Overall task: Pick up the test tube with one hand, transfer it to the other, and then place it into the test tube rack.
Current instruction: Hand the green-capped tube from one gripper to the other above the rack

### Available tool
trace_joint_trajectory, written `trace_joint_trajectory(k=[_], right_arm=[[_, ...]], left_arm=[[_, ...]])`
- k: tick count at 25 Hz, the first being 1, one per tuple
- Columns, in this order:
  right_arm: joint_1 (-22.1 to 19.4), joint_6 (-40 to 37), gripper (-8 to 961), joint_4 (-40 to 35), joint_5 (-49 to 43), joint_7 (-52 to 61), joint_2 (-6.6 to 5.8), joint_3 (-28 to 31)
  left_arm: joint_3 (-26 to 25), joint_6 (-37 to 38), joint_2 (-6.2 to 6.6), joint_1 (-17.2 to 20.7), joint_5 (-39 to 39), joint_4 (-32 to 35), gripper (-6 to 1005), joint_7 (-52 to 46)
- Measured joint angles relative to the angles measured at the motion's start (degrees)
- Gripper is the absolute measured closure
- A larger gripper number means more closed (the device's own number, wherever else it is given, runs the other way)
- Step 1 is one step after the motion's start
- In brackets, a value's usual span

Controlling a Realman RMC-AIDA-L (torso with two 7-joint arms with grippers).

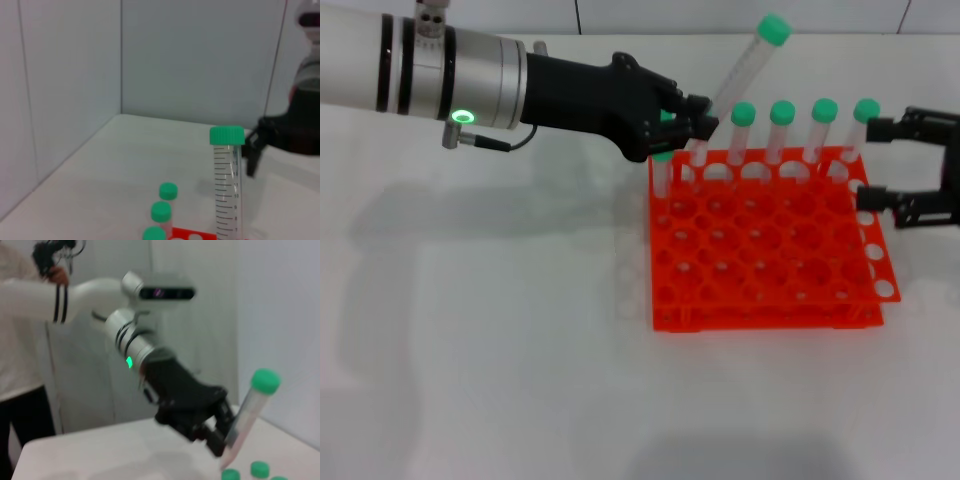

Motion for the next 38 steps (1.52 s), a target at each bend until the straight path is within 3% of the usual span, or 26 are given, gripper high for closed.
trace_joint_trajectory(k=[5,10,19,24,38], right_arm=[[0.27,-0.54,85,0.2,0.45,5.66,-0.05,5.52],[0.9,0.08,85,4.77,5.68,6.08,0.8,7.7],[1.97,2.73,84,12.95,12.06,-4.57,6.47,7.36],[4.16,2.32,84,22.28,16.24,-13.33,6.58,7.02],[7.32,3.49,101,26.05,16.48,-12.83,6.72,6.94]], left_arm=[[0.07,0.75,-0.28,-0.57,0.98,-0.3,793,-0.38],[0.06,0.82,-0.5,-0.65,1.05,-0.34,790,-0.52],[0.04,0.98,-1.04,-0.74,1.16,0.0,786,-0.31],[0.01,1.01,-1.4,-0.74,1.17,0.14,783,-0.03],[0.8,1.03,-1.69,-0.74,1.26,0.34,776,0.37]])
